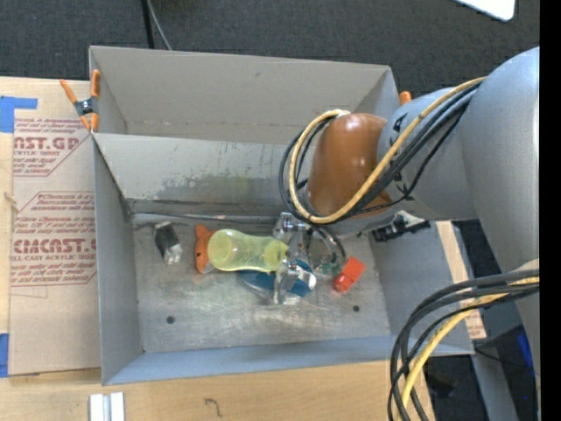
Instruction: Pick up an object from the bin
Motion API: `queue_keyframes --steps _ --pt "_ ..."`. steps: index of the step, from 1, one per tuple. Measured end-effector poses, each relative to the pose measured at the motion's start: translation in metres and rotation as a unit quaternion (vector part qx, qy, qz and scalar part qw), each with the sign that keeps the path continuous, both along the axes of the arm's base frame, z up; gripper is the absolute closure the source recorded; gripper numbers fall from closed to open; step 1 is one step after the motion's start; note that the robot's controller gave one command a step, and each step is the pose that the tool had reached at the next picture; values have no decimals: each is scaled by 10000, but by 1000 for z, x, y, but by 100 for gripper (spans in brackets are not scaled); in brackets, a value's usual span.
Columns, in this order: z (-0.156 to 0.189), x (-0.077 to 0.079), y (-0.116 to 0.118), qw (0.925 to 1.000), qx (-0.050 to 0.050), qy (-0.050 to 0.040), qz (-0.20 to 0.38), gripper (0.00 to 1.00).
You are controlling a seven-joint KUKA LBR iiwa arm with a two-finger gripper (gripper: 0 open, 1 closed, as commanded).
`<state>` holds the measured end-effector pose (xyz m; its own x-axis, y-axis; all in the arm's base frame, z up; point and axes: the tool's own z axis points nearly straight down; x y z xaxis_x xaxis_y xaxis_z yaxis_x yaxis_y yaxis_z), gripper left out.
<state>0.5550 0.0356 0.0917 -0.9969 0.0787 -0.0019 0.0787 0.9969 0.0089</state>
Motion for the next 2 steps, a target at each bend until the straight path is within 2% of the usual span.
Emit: queue_keyframes --steps 2 --pt "2 -1 0 10000 -5 -26 -2 100"
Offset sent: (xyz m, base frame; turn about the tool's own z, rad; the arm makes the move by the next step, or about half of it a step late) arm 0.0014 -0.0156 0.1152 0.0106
